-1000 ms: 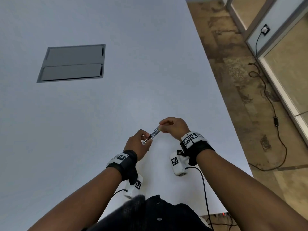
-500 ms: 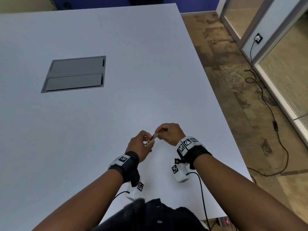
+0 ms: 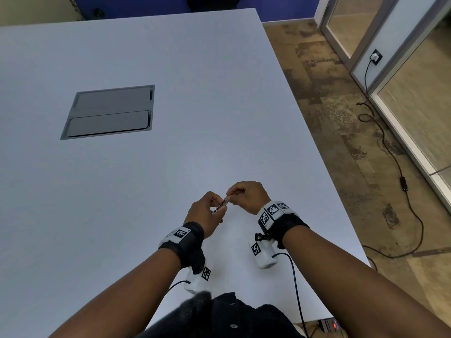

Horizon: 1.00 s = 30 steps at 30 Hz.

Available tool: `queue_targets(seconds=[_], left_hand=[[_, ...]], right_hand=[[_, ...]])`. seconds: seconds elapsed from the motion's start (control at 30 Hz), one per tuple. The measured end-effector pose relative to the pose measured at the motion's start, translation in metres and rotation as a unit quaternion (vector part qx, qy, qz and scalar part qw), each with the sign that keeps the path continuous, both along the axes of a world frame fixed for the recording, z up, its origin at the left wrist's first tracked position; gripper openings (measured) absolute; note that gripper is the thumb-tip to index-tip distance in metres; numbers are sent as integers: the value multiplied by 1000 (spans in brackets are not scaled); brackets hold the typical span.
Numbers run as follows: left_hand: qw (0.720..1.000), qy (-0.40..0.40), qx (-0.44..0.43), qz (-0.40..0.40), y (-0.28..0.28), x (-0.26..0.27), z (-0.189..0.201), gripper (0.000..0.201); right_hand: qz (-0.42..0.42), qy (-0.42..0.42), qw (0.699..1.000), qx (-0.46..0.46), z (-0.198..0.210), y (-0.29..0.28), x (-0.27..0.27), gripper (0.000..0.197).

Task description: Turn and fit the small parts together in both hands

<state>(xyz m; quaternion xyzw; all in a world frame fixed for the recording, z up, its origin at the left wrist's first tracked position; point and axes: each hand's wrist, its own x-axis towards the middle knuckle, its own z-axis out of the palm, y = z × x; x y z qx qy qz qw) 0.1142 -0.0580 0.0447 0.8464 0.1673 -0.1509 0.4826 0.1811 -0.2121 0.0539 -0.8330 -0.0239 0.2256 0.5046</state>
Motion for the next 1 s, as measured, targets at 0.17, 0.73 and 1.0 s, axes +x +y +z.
queue_targets(seconds=[0.17,0.73,1.0], left_hand=[[1000,-6,1,-1,-1,0,2,11],[999,-33,-19,-15,-1,-2,10,9],[999,-47,-23,-11,-2,2,15,10]], right_hand=[[15,-57,997,-57,-3,4,1,9],[-103,270,944,159,14,1,3,55],[-107,271,930,225,18,-6,3,29]])
